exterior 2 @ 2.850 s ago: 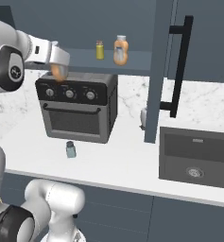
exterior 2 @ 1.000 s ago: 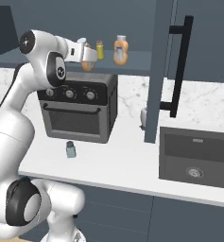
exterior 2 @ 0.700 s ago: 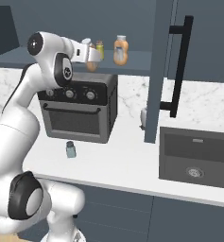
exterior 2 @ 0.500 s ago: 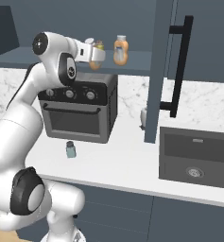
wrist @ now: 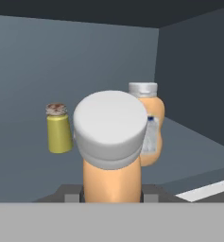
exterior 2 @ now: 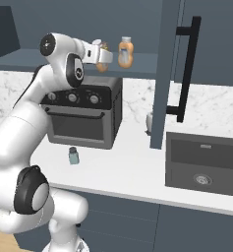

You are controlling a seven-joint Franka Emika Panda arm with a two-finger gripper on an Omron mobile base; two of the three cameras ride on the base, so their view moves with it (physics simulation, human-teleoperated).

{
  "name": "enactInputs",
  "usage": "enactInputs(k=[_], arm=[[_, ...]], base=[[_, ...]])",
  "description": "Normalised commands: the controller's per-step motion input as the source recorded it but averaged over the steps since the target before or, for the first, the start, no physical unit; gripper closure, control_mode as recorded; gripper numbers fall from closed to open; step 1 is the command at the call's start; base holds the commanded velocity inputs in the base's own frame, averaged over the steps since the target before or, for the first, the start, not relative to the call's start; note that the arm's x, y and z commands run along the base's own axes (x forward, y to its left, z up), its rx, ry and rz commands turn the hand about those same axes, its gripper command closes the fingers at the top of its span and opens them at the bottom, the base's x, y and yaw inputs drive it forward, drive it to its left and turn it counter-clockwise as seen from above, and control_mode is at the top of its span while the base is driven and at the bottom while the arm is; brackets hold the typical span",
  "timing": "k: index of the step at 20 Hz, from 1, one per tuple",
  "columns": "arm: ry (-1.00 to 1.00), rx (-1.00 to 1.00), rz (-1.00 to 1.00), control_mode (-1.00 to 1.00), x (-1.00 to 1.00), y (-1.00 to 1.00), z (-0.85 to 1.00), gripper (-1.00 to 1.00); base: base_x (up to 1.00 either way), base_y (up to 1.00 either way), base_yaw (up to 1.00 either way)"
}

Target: Put the shaker and condiment bottle from the counter next to their counterparts in the cabinet.

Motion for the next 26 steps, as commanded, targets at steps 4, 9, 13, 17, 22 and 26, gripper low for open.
enactInputs(k=[4, 9, 13, 17, 22, 26], arm=[[0.00, 0.00, 0.00, -1.00, 0.30, -0.12, 0.00, 1.00], [0.00, 0.00, 0.00, -1.00, 0.23, -0.07, -0.07, 1.00], [0.00, 0.00, 0.00, -1.00, 0.10, -0.05, -0.05, 1.00], [0.00, 0.00, 0.00, -1.00, 0.20, -0.05, -0.06, 1.00], [0.00, 0.00, 0.00, -1.00, 0.28, -0.01, -0.09, 1.00], [0.00, 0.00, 0.00, -1.00, 0.27, 0.00, -0.12, 1.00]], base=[[0.00, 0.00, 0.00], [0.00, 0.00, 0.00], [0.00, 0.00, 0.00], [0.00, 0.00, 0.00], [0.00, 0.00, 0.00], [0.00, 0.00, 0.00]])
